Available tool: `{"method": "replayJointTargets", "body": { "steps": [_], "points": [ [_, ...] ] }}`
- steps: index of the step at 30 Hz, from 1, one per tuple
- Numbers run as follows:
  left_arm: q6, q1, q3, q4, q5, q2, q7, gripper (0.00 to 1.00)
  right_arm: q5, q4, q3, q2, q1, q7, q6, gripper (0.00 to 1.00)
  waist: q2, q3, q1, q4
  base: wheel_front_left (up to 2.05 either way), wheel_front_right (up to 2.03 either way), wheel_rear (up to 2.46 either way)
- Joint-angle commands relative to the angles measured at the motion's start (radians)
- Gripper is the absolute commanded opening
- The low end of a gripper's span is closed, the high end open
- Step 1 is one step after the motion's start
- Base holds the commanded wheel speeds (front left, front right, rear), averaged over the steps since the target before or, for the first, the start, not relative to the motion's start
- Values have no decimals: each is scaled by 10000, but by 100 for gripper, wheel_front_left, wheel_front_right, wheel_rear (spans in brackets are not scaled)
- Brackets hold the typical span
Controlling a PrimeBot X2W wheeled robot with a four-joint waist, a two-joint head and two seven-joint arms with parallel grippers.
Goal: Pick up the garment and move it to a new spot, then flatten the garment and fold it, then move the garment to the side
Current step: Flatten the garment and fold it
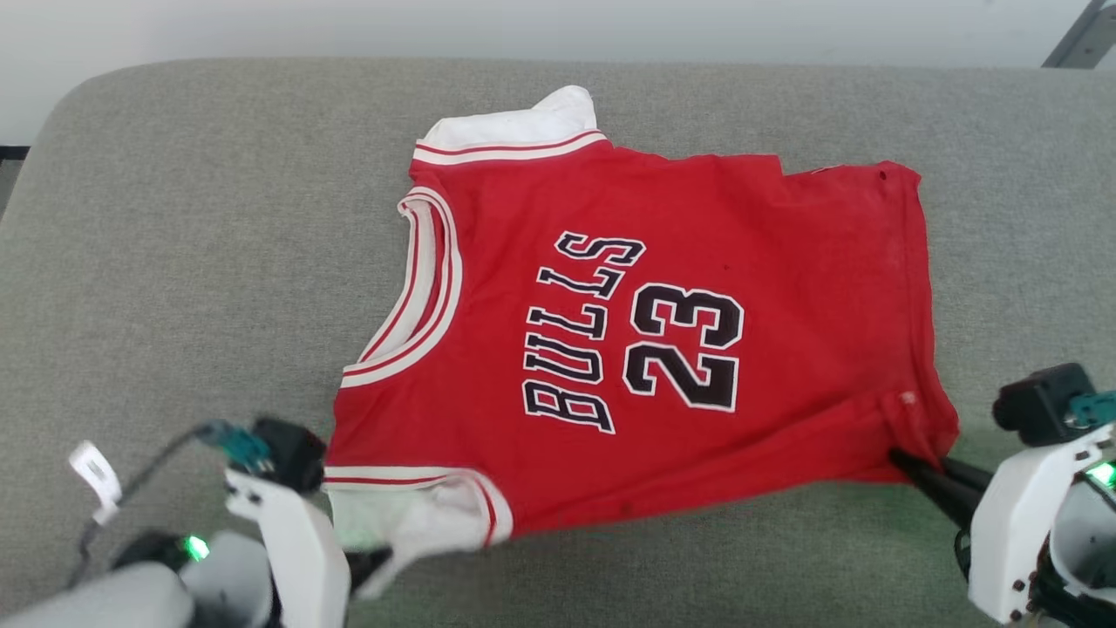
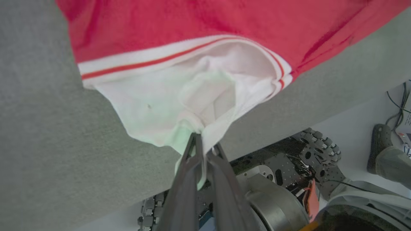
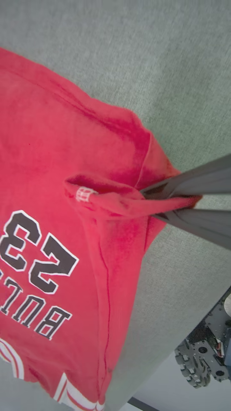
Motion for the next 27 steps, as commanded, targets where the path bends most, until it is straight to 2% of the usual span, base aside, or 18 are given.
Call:
{"method": "replayJointTargets", "body": {
  "steps": [1, 6, 12, 15, 20, 24, 27],
  "points": [
    [50, -271, 162, -82, 105, 118, 10, 0, -131, -127, -222, 152, 125, 4, -5, 0, -1, 27, 0, -31, 0, 0, 0],
    [-129, -1377, 583, -173, 701, 555, 346, 0, -750, -590, -1228, 1036, 80, 184, -7, 0, -1, 189, 0, -188, 0, 0, 0],
    [-994, -3117, 935, 745, 1553, 349, 1080, 0, -1618, -711, -1912, 1925, -718, 369, -8, 0, -1, 550, 0, -381, 0, 0, 0],
    [-1590, -4027, 1007, 1650, 1925, -54, 1430, 0, -2037, -473, -2094, 2226, -1304, 459, -8, 0, -1, 761, 0, -458, 0, 0, 0],
    [-2756, -5249, 884, 3666, 2451, -1104, 1678, 0, -2624, 195, -2075, 2578, -2334, 567, -8, 0, -1, 1174, 0, -588, 0, 0, 0],
    [-3683, -5790, 699, 5432, 2614, -1962, 1708, 0, -3078, 973, -1971, 2765, -3121, 580, -8, 0, -1, 1534, 0, -682, 0, 0, 0],
    [-4210, -6034, 530, 6645, 2601, -2554, 1815, 0, -3396, 1610, -1874, 2941, -3610, 713, -15, 0, -1, 1767, 0, -725, 0, 0, 0]
  ]
}}
